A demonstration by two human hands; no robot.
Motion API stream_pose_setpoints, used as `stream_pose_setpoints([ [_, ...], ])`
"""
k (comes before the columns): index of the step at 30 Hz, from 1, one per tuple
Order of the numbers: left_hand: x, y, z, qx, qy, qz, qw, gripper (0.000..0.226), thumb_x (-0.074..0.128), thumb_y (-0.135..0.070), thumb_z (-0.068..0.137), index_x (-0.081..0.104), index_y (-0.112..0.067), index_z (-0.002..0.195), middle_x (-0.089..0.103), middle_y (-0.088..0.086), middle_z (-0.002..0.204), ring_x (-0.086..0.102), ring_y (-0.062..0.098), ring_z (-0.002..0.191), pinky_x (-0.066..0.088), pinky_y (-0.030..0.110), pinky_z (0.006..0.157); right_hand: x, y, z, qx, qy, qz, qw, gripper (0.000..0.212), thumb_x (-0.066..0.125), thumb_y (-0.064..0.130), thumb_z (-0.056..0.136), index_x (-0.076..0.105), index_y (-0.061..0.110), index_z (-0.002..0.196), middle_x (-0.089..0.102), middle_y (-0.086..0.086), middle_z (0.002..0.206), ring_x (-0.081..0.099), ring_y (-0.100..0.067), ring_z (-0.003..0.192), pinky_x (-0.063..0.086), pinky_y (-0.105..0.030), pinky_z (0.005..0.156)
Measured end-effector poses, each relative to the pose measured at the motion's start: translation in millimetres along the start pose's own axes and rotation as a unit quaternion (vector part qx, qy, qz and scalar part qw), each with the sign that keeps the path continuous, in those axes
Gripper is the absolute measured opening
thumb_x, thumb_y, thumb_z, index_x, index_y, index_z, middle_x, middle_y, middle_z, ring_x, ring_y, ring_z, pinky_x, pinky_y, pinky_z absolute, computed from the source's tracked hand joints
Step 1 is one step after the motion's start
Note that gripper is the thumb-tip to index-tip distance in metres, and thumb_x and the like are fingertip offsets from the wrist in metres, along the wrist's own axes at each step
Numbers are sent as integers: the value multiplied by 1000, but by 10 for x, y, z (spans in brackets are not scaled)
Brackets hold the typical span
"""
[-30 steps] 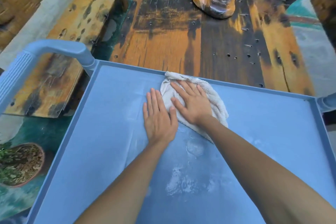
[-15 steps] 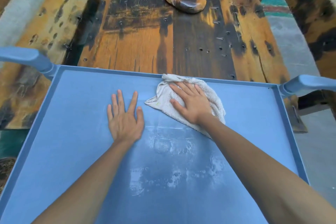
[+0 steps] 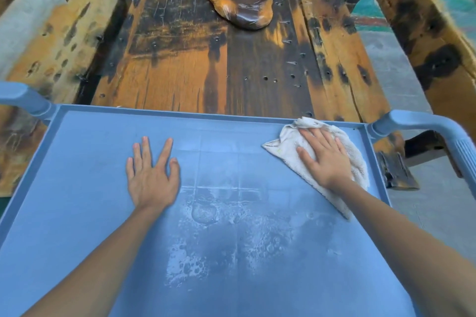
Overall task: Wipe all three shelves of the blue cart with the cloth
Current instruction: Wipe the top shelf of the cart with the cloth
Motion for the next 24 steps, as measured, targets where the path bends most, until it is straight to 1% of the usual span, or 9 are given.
stream_pose_setpoints([
  [3, 13, 4, -8, -4, -1, -4, 1000, 58, 19, -53, 97, 20, -48, 155, 7, 4, 169, 3, 25, 155, 5, 44, 124, -131, -479, -96, 69, -15, 21, 997, 60, 27, 65, 103, 21, 47, 159, 17, 15, 170, 10, -17, 158, 8, -44, 127],
  [5, 17, -5, -16, -6, -3, -6, 1000, 58, 19, -54, 97, 20, -48, 155, 7, 4, 169, 4, 25, 155, 4, 44, 123, -146, -590, -124, 85, -16, 34, 996, 62, 26, 66, 102, 20, 46, 160, 15, 17, 170, 7, -18, 159, 10, -44, 127],
  [9, 23, 8, -15, -13, -5, -5, 1000, 59, 18, -54, 96, 19, -48, 155, 8, 4, 169, 4, 27, 155, 4, 45, 123, -114, -567, -146, 101, -17, 34, 994, 60, 27, 62, 104, 18, 46, 160, 11, 20, 170, 5, -19, 159, 9, -44, 127],
  [13, 36, -12, -25, -18, 1, -5, 1000, 61, 15, -54, 95, 14, -49, 156, 7, 5, 169, 3, 28, 155, 2, 47, 122, -112, -613, -282, 128, -42, 38, 990, 60, 25, 63, 104, 19, 44, 161, 10, 17, 171, 7, -20, 159, 10, -46, 126],
  [16, 52, -28, -32, -21, 7, 2, 1000, 61, 11, -55, 95, 9, -50, 156, 3, 4, 169, 0, 26, 155, 1, 47, 123, -52, -634, -464, 165, -39, 42, 985, 62, 22, 64, 103, 16, 44, 161, 6, 15, 172, 4, -18, 159, 7, -45, 126],
  [19, 62, -39, -34, -21, 13, 4, 1000, 61, 12, -55, 95, 9, -49, 156, 1, 4, 169, -2, 26, 155, 0, 46, 123, -27, -613, -718, 200, -43, 47, 978, 62, 20, 63, 104, 15, 42, 162, 4, 14, 172, 1, -17, 159, 5, -44, 126],
  [24, 62, -64, -32, -15, 31, 2, 999, 60, 15, -53, 98, 8, -48, 156, -2, 5, 169, -4, 25, 155, -3, 46, 124, 32, -554, -1150, 240, -60, 39, 968, 62, 19, 64, 104, 14, 43, 162, 4, 15, 172, 3, -16, 158, 5, -44, 126],
])
Point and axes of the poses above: each hand's wrist, its own z-axis towards the middle knuckle, its own x-axis out of the palm, y = z × x, the point moved 10 cm from there along z, towards the middle knuckle
